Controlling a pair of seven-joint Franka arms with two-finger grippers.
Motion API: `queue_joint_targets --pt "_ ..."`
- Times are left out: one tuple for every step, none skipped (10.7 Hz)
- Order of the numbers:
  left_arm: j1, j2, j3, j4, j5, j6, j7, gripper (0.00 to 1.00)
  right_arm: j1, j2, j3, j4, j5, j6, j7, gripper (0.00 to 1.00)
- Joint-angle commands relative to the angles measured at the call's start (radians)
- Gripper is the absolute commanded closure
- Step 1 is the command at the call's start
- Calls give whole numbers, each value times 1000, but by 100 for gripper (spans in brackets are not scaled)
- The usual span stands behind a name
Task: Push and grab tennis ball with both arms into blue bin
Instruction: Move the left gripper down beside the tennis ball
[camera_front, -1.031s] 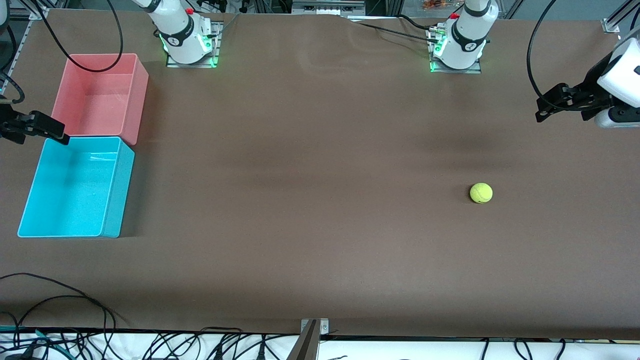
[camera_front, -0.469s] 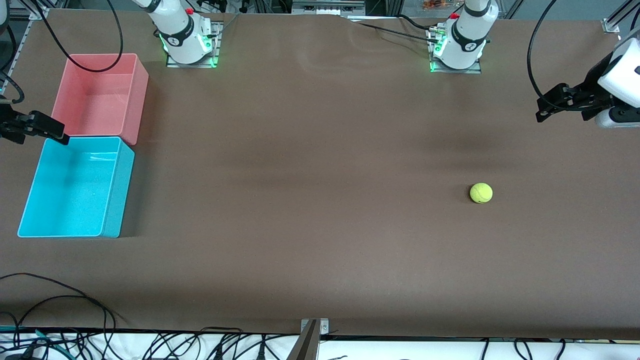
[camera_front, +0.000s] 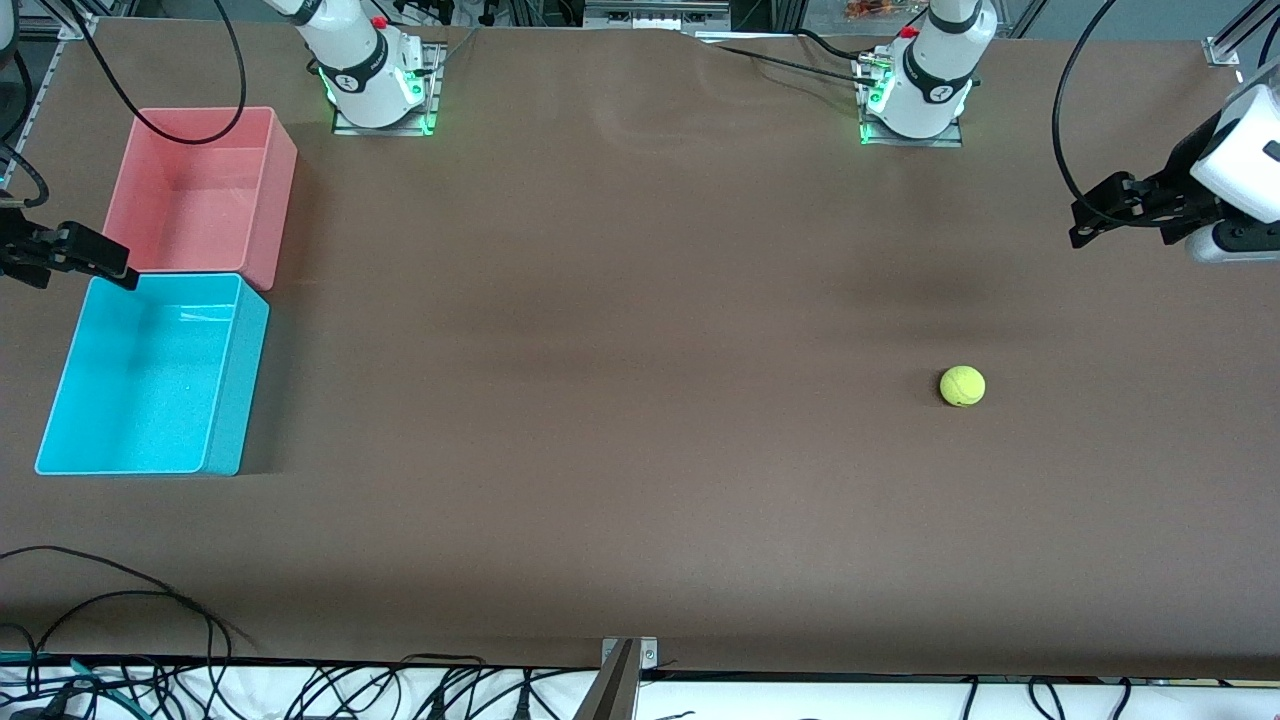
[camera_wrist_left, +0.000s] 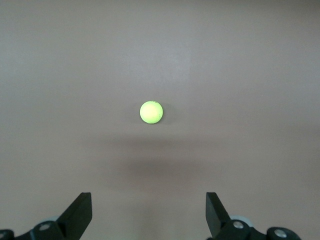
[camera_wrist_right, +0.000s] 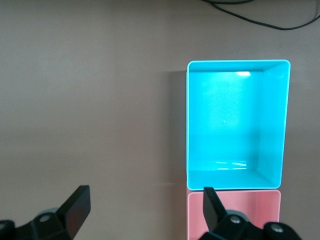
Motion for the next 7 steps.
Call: queue_joint_targets --pt "-8 29 -5 34 30 -21 -2 0 -2 -1 1 17 -3 -6 10 0" --pt "-6 32 -5 34 30 -19 -1 0 -2 1 1 17 -3 -4 10 0" --pt "-3 47 -5 36 29 -19 2 0 -2 1 1 17 -3 -4 10 0" --pt "-2 57 -5 36 29 -19 2 0 -2 1 1 17 -3 -4 10 0" --pt "-2 61 -5 36 30 -16 -1 0 -2 1 1 17 -3 -4 10 0" --pt "-3 72 -5 37 30 -13 -1 0 -2 2 1 17 -3 -4 10 0" --pt "-2 74 -4 37 29 -13 -5 0 -2 2 1 17 -4 -3 10 0"
